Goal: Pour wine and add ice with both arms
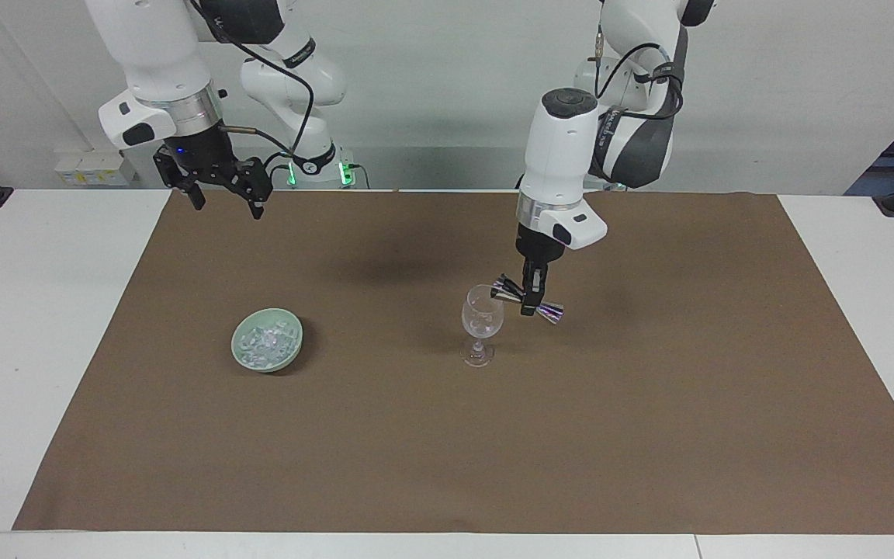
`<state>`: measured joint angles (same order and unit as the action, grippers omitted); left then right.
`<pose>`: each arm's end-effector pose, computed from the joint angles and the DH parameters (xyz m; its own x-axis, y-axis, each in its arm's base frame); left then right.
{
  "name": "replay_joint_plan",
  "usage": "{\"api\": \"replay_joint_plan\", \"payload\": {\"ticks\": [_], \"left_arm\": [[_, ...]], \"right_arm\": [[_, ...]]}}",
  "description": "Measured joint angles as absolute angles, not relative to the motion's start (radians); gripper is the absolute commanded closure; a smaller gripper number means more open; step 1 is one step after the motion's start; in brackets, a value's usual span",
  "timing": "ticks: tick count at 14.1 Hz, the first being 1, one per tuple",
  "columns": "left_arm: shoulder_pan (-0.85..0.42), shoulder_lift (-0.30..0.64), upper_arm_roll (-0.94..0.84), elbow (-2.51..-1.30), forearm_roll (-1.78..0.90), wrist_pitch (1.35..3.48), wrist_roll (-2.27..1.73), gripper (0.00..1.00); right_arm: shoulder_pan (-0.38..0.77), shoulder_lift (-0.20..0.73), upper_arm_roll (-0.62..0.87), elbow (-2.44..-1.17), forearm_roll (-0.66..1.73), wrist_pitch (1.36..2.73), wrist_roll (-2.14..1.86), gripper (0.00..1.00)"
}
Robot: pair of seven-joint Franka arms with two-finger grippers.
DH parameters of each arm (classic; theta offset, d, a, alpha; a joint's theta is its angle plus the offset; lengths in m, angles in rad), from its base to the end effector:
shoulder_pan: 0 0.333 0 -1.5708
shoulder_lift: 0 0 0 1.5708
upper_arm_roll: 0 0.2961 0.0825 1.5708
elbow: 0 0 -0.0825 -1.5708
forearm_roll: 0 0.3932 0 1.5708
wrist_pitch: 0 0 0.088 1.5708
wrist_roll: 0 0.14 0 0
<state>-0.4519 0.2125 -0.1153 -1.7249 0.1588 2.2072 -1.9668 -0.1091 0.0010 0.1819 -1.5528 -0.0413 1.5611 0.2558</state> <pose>0.5656 -0.3442 0.4310 0.2381 0.9712 0.0127 0.9285 -0.2314 0.2904 0.5625 0.0351 0.5790 0.9831 -0.1822 0.0175 -0.1827 -0.9824 0.0379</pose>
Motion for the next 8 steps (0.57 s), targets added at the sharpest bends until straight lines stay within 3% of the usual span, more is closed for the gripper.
{"api": "replay_joint_plan", "payload": {"ticks": [8], "left_arm": [[-0.478, 0.213, -0.116, -1.717, 0.174, 2.173, -1.968, 1.0]], "right_arm": [[-0.109, 0.001, 0.182, -1.553, -0.041, 1.561, 0.256, 0.0]]}}
